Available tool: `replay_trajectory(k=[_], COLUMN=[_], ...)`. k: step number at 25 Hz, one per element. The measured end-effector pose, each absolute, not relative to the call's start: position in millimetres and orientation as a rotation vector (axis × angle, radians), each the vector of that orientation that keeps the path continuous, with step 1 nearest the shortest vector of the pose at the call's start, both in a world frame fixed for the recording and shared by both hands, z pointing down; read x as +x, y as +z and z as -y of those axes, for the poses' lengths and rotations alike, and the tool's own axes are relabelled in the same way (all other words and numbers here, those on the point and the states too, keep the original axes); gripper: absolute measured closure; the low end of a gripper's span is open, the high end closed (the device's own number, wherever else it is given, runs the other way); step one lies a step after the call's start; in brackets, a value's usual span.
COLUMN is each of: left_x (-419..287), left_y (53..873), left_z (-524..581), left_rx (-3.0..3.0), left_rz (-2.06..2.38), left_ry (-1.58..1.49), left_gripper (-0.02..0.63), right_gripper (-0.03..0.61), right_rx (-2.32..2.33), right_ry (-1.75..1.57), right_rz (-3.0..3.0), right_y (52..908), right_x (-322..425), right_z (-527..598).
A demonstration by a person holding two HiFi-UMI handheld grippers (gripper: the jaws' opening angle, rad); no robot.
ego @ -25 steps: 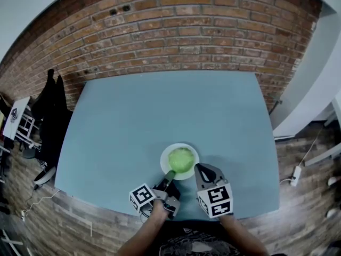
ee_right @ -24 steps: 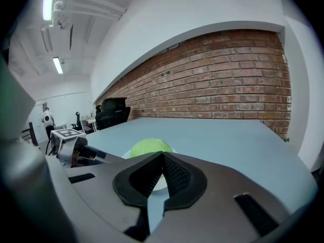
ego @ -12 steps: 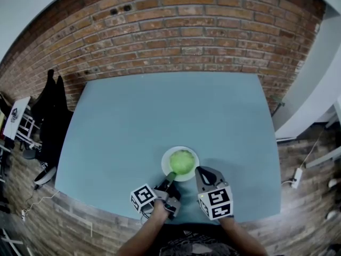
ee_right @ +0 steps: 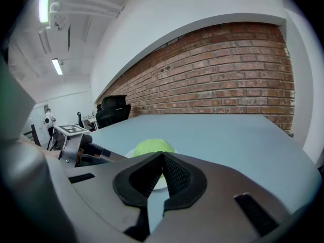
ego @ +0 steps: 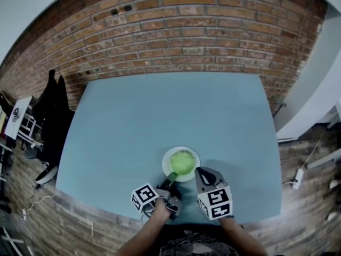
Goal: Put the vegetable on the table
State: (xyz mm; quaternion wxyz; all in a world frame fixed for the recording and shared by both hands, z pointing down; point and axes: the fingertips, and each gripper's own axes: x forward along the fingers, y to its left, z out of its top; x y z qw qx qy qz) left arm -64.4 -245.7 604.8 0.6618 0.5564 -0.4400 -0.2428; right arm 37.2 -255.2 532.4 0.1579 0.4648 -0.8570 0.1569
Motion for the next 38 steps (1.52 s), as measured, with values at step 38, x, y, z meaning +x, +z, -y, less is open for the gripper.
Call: replay_trajectory(k=[38], left_x=[-78.6], left_y=[609.9], left_z=[250.5], left_rx=[1.417], left_rz=[1.297], left_ry=[-0.012], left_gripper=[0.550], right_gripper=[0.571], right_rx=[1.291], right_ry=[0.489], right_rz=[2.458], right_y=[543.4], right_x=[28.7], right_z=[242.8])
